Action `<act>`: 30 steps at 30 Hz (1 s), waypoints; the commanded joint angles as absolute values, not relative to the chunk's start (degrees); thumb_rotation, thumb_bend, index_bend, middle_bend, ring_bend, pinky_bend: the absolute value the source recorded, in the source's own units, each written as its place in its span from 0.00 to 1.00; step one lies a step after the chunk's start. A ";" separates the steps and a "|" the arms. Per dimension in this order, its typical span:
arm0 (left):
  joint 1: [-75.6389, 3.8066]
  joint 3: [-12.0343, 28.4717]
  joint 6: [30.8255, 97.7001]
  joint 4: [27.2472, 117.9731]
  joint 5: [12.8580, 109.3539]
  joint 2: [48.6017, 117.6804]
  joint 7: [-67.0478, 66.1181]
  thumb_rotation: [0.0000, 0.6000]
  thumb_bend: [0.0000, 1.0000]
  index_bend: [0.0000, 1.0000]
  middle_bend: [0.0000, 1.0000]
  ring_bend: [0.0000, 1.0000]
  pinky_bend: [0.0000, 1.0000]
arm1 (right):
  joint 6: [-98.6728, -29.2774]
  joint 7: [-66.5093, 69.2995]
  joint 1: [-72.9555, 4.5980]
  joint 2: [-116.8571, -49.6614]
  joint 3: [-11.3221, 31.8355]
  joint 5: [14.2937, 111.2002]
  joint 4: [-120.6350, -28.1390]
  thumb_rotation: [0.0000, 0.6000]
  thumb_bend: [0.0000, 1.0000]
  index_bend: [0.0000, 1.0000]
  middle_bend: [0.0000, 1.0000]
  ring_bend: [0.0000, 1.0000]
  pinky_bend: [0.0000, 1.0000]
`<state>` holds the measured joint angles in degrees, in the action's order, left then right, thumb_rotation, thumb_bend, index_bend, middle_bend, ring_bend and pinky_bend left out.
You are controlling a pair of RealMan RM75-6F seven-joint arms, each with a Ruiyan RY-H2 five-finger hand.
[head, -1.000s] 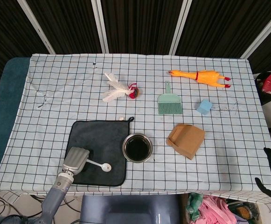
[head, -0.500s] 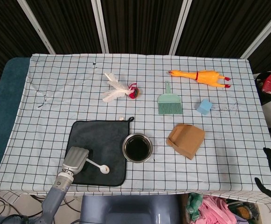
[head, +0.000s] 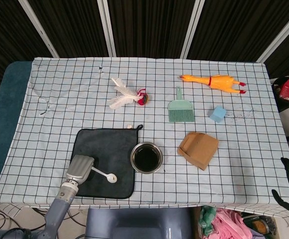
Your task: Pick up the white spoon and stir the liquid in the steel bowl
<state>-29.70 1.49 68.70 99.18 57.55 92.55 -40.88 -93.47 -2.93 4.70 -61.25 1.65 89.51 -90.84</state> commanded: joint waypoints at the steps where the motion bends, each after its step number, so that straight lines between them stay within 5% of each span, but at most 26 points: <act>1: -29.75 2.05 68.57 99.45 57.23 92.19 -40.21 1.00 0.47 0.63 1.00 1.00 0.94 | -93.47 -2.91 4.70 -61.23 1.66 89.52 -90.85 1.00 0.21 0.00 0.09 0.14 0.26; 16: -33.98 7.81 69.35 103.26 58.15 87.92 -44.34 1.00 0.50 0.65 1.00 1.00 0.94 | -93.23 -3.03 4.57 -61.26 1.50 89.82 -91.15 1.00 0.21 0.00 0.09 0.14 0.26; 30: -53.44 16.88 67.87 101.96 59.07 88.51 -79.87 1.00 0.50 0.69 1.00 1.00 0.94 | -92.38 -0.63 4.28 -61.39 1.63 89.18 -90.54 1.00 0.21 0.00 0.09 0.14 0.26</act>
